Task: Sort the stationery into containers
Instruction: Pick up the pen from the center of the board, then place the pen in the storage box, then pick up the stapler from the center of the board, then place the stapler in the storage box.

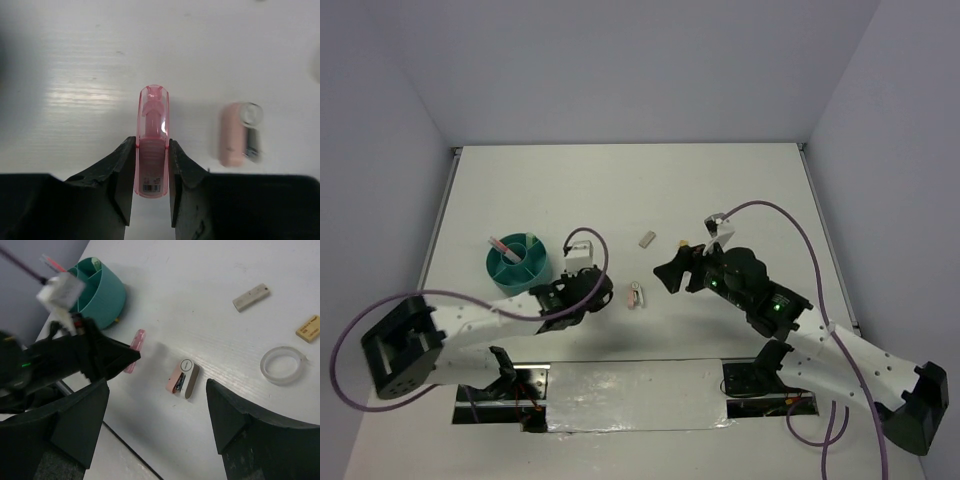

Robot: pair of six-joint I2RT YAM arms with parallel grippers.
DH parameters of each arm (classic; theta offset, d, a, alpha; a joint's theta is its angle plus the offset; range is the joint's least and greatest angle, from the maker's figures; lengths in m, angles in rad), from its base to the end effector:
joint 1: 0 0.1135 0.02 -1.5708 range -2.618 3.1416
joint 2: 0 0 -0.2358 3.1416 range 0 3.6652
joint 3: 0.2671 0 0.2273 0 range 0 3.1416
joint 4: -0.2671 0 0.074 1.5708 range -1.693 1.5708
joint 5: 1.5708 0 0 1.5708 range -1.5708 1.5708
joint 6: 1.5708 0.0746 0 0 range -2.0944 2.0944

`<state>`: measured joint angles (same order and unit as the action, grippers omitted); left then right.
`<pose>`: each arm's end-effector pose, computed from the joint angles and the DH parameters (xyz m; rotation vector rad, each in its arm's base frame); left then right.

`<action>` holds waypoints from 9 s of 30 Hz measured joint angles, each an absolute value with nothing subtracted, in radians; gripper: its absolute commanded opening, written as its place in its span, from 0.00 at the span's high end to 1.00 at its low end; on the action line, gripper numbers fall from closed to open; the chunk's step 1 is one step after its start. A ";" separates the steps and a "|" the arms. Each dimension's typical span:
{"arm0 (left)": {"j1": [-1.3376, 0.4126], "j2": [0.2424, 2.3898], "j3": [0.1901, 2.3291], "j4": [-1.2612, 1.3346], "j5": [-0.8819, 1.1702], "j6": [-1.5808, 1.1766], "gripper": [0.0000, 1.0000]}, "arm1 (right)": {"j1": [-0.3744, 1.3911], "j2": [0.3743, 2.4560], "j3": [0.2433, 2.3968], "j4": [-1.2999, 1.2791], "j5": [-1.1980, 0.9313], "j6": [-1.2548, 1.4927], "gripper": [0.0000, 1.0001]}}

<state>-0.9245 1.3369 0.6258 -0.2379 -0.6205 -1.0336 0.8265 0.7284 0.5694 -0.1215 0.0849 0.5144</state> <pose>0.1846 -0.1727 0.1358 -0.3603 2.2733 -0.2011 0.1486 0.1521 0.2539 -0.2399 1.9236 0.8415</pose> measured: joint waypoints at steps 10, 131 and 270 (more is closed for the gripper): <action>-1.000 0.767 0.293 0.294 -0.506 -0.633 1.00 | 0.835 0.960 0.719 -0.070 -0.009 0.605 0.20; -1.044 1.705 1.190 -0.525 -0.584 -1.012 0.02 | 0.891 0.677 0.858 -0.593 0.508 0.530 0.00; -0.984 0.375 0.986 -0.976 -1.073 -0.854 0.00 | 1.167 2.127 1.650 0.081 0.501 0.595 0.40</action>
<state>-0.9840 0.3748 0.9855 -0.9760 -1.0733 -0.8539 1.1667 2.1265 1.6497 0.0807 0.5007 0.5945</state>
